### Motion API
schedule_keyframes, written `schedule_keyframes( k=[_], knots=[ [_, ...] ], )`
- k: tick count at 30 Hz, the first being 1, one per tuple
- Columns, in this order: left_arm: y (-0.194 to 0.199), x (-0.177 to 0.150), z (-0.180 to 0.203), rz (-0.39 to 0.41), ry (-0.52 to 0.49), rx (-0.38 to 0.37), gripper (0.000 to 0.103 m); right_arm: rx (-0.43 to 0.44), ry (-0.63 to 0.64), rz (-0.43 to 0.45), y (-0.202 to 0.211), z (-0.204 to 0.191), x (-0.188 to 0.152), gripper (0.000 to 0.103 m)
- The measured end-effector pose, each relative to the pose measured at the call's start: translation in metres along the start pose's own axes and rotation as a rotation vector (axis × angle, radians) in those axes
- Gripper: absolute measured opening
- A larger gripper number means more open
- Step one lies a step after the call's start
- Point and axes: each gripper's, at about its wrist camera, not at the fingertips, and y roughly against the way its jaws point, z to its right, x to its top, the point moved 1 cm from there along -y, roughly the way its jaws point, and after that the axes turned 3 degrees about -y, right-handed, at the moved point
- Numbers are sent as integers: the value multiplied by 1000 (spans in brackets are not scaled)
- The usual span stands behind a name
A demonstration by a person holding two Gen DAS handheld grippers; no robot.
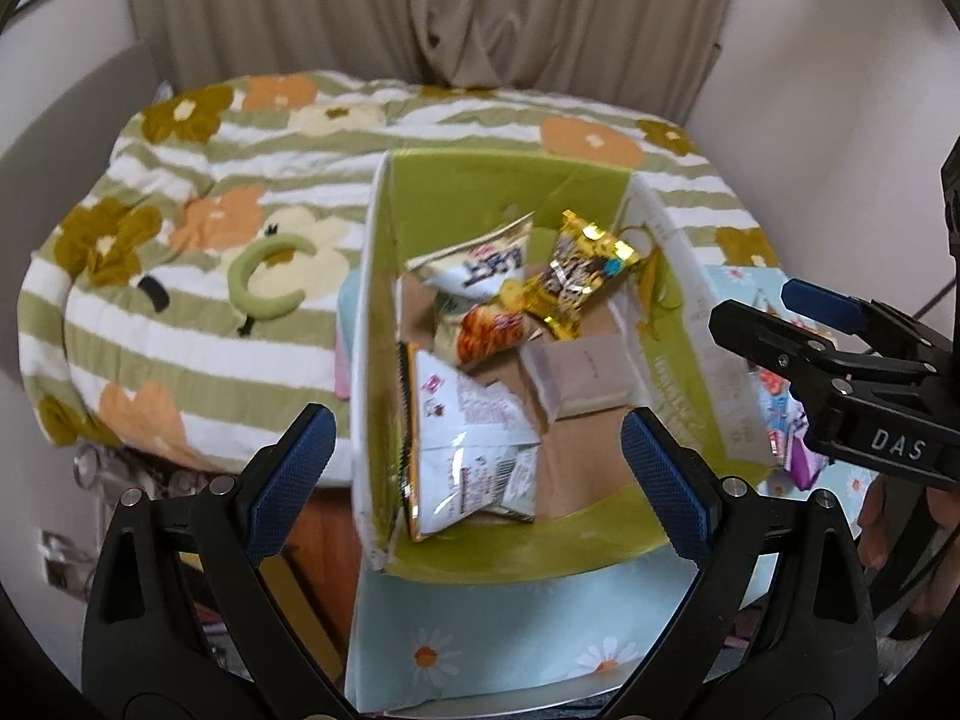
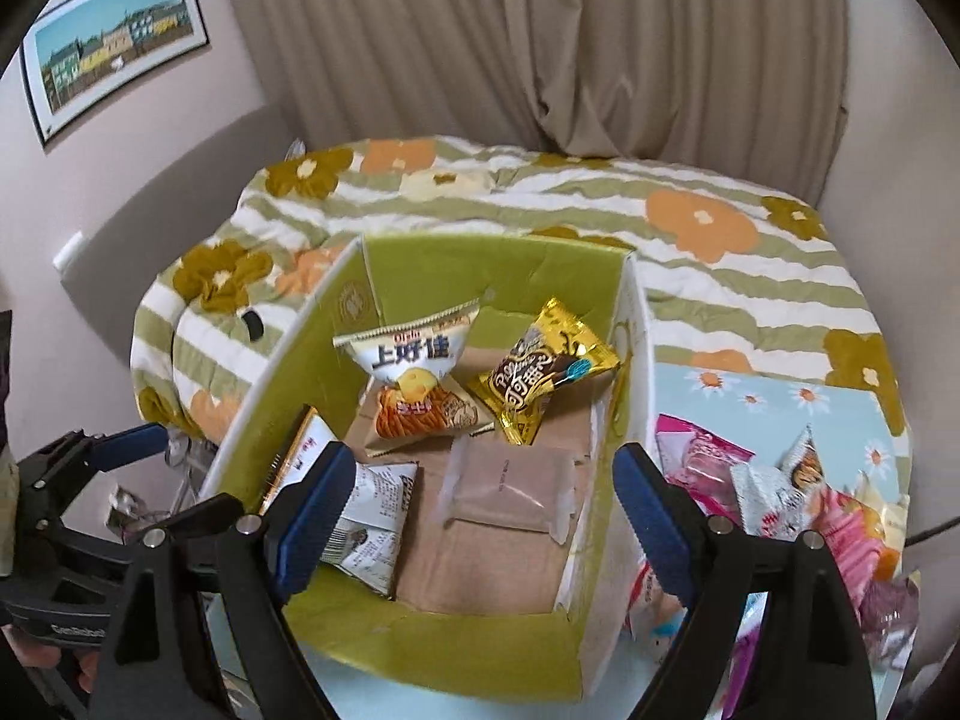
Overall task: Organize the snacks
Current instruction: 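Move both tools back over the remaining snack pile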
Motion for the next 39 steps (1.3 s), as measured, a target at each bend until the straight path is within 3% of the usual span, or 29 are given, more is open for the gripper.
schedule_keyframes(
  k=[11,24,33,39],
  knots=[
    [16,1,77,51,-77,-59,96,-66,-47,91,68,39,-24,85],
    [4,-21,215,12,-53,-133,96,-168,-83,73,137,174,-79,85],
    [-23,-46,298,-40,-50,-146,96,-184,-102,14,148,258,-117,85],
    [-61,-60,331,-103,-46,-168,96,-196,-163,-35,133,302,-138,85]
  ],
)
